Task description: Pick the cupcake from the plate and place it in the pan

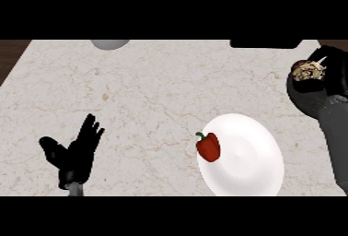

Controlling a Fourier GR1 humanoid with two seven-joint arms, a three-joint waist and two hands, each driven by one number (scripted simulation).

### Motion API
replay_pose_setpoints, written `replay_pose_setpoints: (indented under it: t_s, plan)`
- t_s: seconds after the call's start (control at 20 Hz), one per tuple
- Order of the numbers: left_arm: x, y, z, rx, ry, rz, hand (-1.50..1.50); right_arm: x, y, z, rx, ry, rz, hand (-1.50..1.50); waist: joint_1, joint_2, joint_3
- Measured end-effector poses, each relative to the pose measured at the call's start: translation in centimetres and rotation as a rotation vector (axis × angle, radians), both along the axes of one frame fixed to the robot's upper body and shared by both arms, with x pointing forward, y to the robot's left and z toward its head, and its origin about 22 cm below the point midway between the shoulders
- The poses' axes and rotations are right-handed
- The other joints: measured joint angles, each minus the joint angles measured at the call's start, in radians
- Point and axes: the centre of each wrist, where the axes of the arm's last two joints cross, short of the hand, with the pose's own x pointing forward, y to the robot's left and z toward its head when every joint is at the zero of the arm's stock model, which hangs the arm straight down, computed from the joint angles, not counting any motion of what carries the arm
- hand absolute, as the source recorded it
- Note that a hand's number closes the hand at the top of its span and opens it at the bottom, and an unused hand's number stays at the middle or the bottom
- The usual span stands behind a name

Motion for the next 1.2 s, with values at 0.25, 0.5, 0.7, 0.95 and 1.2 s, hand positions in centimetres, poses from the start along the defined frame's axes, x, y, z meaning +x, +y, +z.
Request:
replay_pose_setpoints:
  t_s: [0.25,0.5,0.7,0.95,1.2]
  plan:
    - [0.2,-0.8,0.0,0.002,-0.010,-0.013,0.00,1.2,-4.1,-0.6,0.051,0.000,-0.025,1.50,0.018,0.008,0.001]
    - [0.3,-1.3,0.3,-0.003,-0.023,-0.038,0.00,0.2,-7.8,-1.8,0.012,0.040,-0.102,-1.50,0.040,0.020,0.003]
    - [0.6,-1.3,0.5,-0.001,-0.030,-0.056,0.00,-0.3,-9.4,-2.3,0.042,0.163,-0.113,-1.50,0.055,0.027,0.004]
    - [0.9,-1.4,0.5,-0.007,-0.033,-0.064,0.00,-1.0,-10.3,-3.2,0.061,0.151,-0.084,-1.50,0.061,0.033,0.007]
    - [0.8,-1.6,0.3,-0.009,-0.034,-0.056,0.00,-0.1,-9.8,-2.3,0.247,0.014,0.005,-1.50,0.055,0.029,0.010]
